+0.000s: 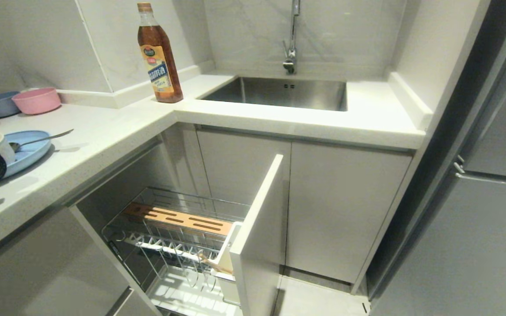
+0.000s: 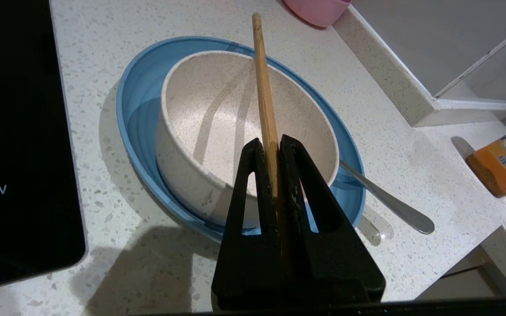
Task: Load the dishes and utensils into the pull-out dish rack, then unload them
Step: Take the chopsticks out of the cupboard
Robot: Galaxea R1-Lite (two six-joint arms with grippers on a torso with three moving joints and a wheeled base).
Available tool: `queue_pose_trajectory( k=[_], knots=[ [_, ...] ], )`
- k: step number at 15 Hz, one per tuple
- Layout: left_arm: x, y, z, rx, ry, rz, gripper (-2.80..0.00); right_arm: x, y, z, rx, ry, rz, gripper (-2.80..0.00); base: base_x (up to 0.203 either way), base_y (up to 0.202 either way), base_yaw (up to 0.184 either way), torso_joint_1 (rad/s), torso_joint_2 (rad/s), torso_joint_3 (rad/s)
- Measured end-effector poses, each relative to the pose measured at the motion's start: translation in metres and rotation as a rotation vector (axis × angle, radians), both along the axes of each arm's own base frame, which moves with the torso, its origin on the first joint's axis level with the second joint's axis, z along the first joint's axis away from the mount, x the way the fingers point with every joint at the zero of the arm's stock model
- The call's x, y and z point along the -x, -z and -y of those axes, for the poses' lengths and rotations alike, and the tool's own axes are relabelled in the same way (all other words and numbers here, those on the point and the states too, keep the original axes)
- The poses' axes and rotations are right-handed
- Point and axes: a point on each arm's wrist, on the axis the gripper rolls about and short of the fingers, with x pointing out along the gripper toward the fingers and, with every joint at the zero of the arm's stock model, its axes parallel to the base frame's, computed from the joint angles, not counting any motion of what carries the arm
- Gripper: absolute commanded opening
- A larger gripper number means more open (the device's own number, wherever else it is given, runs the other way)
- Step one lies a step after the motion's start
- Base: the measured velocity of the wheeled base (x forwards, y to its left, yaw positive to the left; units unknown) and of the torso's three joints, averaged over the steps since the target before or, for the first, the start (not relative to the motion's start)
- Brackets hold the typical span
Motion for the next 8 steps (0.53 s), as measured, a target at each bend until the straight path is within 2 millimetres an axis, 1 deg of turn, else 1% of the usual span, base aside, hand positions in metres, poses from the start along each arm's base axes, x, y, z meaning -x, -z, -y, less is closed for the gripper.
queue_pose_trajectory(
  k=[8],
  knots=[
    [0.0001, 0.0048, 0.0004, 0.016, 0.002, -0.005, -2.80, 0.0000, 0.0000, 0.0000, 0.000, 0.000, 0.000, -2.80, 0.000, 0.000, 0.000, 0.000, 0.00, 0.000]
  ],
)
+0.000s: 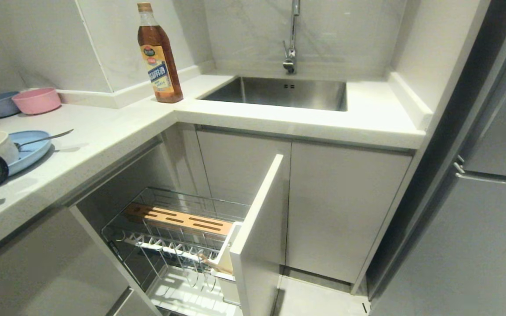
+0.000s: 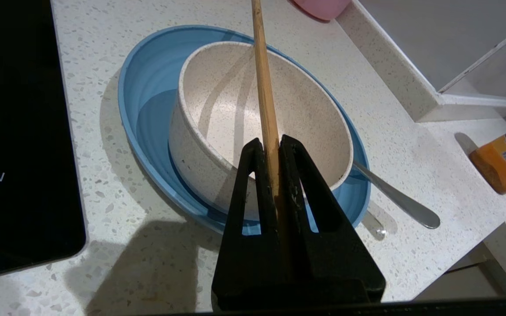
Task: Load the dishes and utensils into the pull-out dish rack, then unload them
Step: Take the chopsticks out of the cupboard, then close the cupboard
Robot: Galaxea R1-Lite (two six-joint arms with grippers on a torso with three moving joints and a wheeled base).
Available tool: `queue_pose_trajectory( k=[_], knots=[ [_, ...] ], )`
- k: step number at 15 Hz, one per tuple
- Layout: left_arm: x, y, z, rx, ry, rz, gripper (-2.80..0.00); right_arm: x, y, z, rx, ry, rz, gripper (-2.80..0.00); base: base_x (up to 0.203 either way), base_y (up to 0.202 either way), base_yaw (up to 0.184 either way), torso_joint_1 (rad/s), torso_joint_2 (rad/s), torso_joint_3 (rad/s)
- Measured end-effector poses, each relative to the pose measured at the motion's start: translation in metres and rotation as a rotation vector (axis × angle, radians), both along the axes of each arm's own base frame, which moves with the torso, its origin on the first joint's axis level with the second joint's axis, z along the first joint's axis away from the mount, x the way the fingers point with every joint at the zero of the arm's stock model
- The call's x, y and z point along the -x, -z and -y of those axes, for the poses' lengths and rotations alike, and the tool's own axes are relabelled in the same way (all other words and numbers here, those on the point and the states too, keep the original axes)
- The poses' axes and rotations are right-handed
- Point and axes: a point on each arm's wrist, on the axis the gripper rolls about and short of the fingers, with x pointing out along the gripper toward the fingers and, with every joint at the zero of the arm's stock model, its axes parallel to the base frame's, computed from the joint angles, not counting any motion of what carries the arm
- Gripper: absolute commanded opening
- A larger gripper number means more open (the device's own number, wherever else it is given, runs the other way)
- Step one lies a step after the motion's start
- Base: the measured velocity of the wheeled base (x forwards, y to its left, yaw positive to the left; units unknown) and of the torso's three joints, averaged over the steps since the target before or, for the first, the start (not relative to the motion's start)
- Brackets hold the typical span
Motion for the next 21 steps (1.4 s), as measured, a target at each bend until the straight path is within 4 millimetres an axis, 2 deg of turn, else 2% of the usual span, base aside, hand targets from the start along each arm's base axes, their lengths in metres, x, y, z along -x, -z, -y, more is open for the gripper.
queue_pose_trajectory(
  k=[1, 2, 21],
  knots=[
    [0.000, 0.001, 0.000, 0.002, 0.007, -0.004, -2.80, 0.000, 0.000, 0.000, 0.000, 0.000, 0.000, -2.80, 0.000, 0.000, 0.000, 0.000, 0.00, 0.000],
    [0.000, 0.002, 0.000, 0.006, 0.025, -0.006, 0.00, 0.000, 0.000, 0.000, 0.000, 0.000, 0.000, -2.80, 0.000, 0.000, 0.000, 0.000, 0.00, 0.000],
    [0.006, -0.013, 0.002, -0.015, 0.037, 0.046, 0.00, 0.000, 0.000, 0.000, 0.000, 0.000, 0.000, -2.80, 0.000, 0.000, 0.000, 0.000, 0.00, 0.000]
  ],
)
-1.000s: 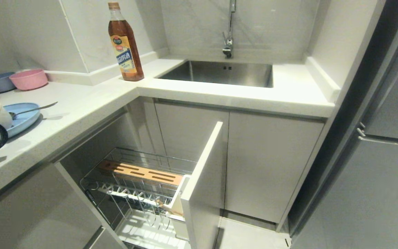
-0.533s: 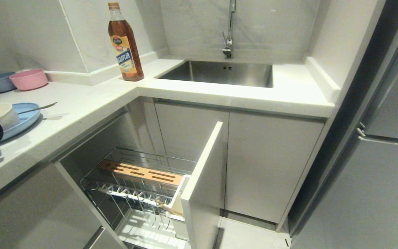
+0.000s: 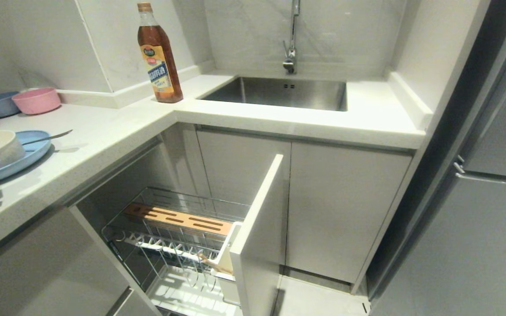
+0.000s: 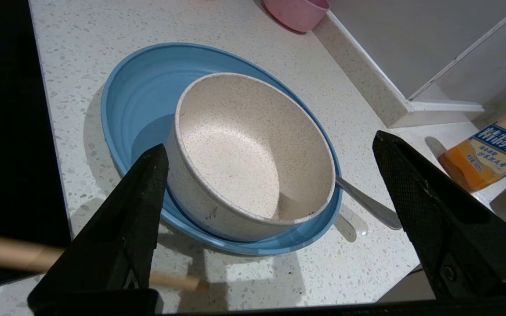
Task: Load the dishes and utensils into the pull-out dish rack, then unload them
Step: Close the cupboard
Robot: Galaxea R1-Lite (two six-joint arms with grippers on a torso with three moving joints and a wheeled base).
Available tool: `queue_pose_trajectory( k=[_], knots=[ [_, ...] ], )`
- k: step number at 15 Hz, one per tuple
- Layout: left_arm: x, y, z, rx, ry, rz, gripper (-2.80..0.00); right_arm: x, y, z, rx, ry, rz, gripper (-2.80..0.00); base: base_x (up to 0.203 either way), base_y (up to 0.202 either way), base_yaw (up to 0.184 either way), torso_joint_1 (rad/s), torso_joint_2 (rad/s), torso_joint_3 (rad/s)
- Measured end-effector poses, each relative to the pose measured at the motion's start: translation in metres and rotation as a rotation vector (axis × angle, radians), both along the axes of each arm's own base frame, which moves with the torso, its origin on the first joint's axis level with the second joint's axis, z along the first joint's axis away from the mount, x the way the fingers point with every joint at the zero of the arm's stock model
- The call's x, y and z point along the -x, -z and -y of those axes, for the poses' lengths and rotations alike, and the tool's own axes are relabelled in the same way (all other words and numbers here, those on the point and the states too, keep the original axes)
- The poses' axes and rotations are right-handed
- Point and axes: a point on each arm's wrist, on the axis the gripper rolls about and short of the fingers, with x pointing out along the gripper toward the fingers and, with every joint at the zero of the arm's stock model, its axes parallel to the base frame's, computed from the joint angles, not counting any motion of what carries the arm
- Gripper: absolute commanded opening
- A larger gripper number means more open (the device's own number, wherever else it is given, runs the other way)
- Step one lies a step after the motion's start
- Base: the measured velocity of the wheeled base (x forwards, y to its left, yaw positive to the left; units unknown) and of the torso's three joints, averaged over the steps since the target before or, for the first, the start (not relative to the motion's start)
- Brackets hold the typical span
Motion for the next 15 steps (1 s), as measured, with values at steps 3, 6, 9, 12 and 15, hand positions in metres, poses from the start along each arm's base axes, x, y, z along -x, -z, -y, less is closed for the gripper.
queue_pose_trajectory(
  k=[3, 6, 9, 12, 15],
  knots=[
    [0.001, -0.002, 0.000, -0.003, 0.000, 0.006, -2.80, 0.000, 0.000, 0.000, 0.000, 0.000, 0.000, -2.80, 0.000, 0.000, 0.000, 0.000, 0.00, 0.000],
    [0.001, -0.002, 0.000, -0.005, 0.000, 0.007, -2.80, 0.000, 0.000, 0.000, 0.000, 0.000, 0.000, -2.80, 0.000, 0.000, 0.000, 0.000, 0.00, 0.000],
    [0.001, -0.002, 0.000, -0.004, 0.000, 0.007, -2.80, 0.000, 0.000, 0.000, 0.000, 0.000, 0.000, -2.80, 0.000, 0.000, 0.000, 0.000, 0.00, 0.000],
    [0.001, -0.002, 0.000, -0.004, 0.000, 0.009, -2.80, 0.000, 0.000, 0.000, 0.000, 0.000, 0.000, -2.80, 0.000, 0.000, 0.000, 0.000, 0.00, 0.000],
    [0.005, -0.011, 0.002, -0.030, 0.001, 0.028, -2.80, 0.000, 0.000, 0.000, 0.000, 0.000, 0.000, -2.80, 0.000, 0.000, 0.000, 0.000, 0.00, 0.000]
  ],
)
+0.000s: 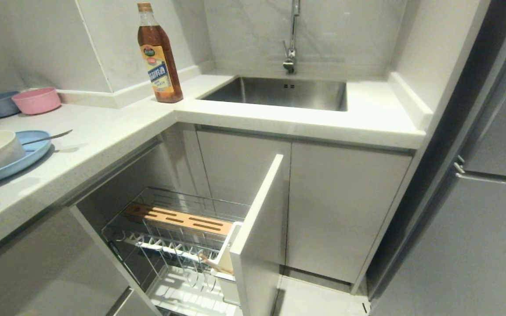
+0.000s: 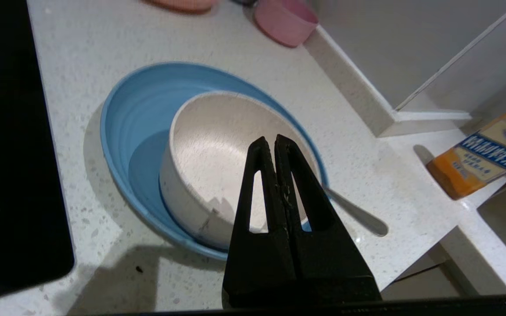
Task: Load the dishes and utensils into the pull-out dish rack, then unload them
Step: Close the cupboard
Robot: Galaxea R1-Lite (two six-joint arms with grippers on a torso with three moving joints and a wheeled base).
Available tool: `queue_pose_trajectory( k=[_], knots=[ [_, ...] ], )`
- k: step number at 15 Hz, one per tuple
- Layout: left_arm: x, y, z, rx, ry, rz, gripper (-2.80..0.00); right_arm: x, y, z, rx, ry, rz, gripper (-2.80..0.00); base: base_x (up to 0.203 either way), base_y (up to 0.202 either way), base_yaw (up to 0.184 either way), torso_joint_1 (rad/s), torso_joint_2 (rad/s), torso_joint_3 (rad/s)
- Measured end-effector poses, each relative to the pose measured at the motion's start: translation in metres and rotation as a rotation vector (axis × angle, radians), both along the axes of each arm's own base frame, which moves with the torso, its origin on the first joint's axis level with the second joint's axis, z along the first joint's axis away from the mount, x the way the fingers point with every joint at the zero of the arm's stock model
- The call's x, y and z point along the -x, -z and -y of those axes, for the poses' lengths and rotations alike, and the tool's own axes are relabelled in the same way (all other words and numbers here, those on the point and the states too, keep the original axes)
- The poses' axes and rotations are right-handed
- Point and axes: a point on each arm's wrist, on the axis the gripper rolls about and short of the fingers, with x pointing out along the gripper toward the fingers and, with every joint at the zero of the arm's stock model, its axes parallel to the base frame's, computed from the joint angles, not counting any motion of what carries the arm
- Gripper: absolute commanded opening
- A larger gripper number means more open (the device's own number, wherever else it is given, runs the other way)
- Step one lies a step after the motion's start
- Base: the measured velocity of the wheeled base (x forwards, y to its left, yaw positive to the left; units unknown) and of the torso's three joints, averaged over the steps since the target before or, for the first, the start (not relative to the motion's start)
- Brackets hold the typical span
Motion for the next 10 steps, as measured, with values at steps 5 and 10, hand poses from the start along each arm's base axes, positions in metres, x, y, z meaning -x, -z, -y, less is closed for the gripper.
queue_pose_trajectory(
  k=[5, 10],
  knots=[
    [0.024, -0.065, 0.012, -0.160, 0.023, 0.152, -2.80, 0.000, 0.000, 0.000, 0.000, 0.000, 0.000, -2.80, 0.000, 0.000, 0.000, 0.000, 0.00, 0.000],
    [0.068, -0.141, 0.049, -0.247, 0.192, 0.356, -2.80, 0.000, 0.000, 0.000, 0.000, 0.000, 0.000, -2.80, 0.000, 0.000, 0.000, 0.000, 0.00, 0.000]
  ],
)
